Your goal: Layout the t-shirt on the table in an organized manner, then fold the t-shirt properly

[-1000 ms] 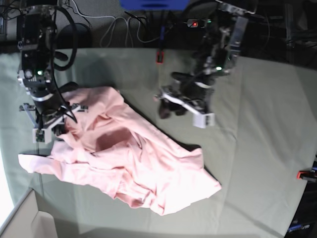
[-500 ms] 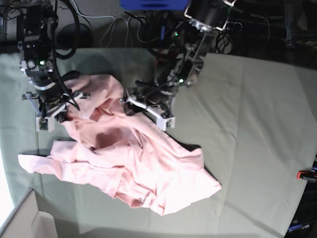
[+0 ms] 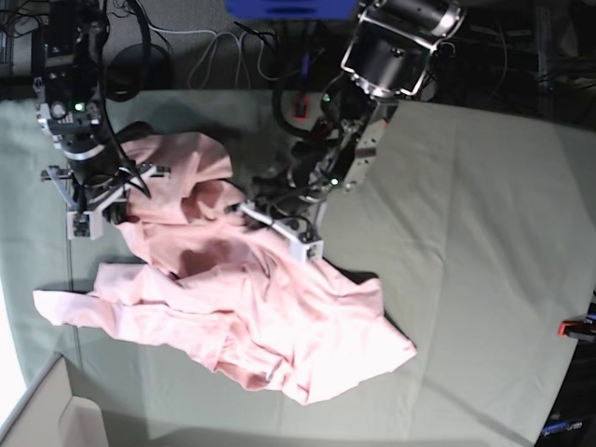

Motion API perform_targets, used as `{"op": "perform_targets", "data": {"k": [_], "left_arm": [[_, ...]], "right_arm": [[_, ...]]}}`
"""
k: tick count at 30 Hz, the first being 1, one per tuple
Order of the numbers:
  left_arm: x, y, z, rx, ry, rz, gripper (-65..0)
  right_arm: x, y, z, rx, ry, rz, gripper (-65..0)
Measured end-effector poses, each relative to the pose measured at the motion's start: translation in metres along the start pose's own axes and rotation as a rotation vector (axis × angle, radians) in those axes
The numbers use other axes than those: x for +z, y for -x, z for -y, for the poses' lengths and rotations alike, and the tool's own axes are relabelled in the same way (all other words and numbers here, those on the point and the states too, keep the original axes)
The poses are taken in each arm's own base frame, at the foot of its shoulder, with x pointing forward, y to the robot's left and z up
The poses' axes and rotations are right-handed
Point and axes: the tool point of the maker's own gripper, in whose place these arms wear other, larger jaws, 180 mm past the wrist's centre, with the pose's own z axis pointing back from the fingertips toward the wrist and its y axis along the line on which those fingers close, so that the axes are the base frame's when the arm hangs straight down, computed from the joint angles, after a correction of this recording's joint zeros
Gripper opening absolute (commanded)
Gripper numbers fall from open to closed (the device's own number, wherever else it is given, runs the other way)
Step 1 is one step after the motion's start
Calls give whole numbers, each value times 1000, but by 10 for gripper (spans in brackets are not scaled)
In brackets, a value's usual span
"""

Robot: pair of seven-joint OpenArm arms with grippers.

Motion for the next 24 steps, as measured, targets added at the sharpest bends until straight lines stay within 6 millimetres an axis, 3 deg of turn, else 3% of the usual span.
{"op": "perform_targets", "data": {"k": [2, 4, 6, 9, 13, 17, 20, 22, 24], "left_arm": [[8, -1, 3, 7, 8, 22, -627], [23, -7, 2, -3, 31, 61, -650], [45, -17, -8, -41, 26, 105, -648], [80, -43, -31, -105, 3, 182, -648], [121, -76, -58, -89, -32, 292, -648], [155, -101, -108, -68, -153, 367, -648], [191, -135, -150, -68, -286, 482, -648], [213, -150, -158, -58, -314, 545, -648], [226, -160, -159, -46, -318, 591, -648]], "right_arm": [[0, 0, 1, 5, 2, 1, -650], [0, -1, 3, 7, 4, 0, -650], [0, 0, 3, 7, 5, -2, -650], [1, 4, 2, 5, 3, -15, -650], [6, 20, -16, -14, -61, -45, -650], [5, 16, -19, -27, -61, -33, -650], [6, 18, -2, -10, 5, -39, -650], [9, 16, -5, -9, -3, -40, -650], [12, 6, -24, 7, -63, -8, -650]]}}
